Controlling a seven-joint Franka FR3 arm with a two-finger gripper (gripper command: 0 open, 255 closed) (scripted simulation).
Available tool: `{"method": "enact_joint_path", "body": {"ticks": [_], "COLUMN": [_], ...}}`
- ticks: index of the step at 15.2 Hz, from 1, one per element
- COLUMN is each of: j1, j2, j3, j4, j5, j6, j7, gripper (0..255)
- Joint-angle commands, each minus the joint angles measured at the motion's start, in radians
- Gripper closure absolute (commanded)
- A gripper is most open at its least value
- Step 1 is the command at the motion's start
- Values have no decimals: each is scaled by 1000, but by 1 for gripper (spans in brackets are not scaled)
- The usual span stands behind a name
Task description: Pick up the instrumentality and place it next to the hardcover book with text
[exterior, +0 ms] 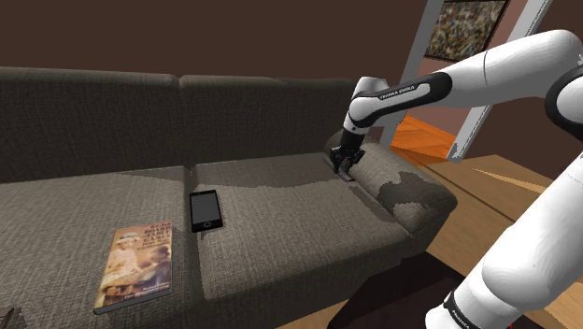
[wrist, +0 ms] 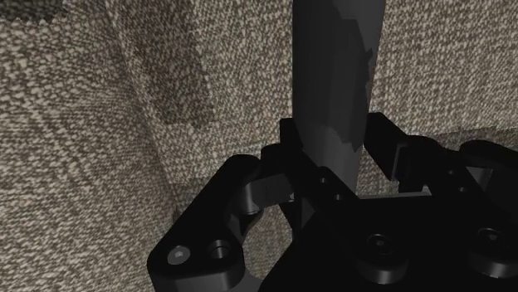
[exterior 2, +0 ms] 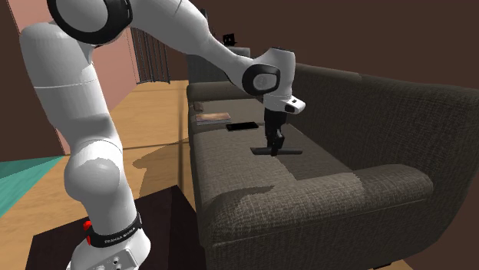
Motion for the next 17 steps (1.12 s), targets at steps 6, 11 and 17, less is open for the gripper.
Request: {"method": "enact_joint_path", "body": {"ticks": [6,11,17], "j1": [59,118,189], "j2": [-7,17,77], "j3": [67,133,205], "j4": [5,32,103], "j5": [0,-3,-18], "j6": [-3,4,3], "j7": [127,253,405], "gripper": [255,255,255]}}
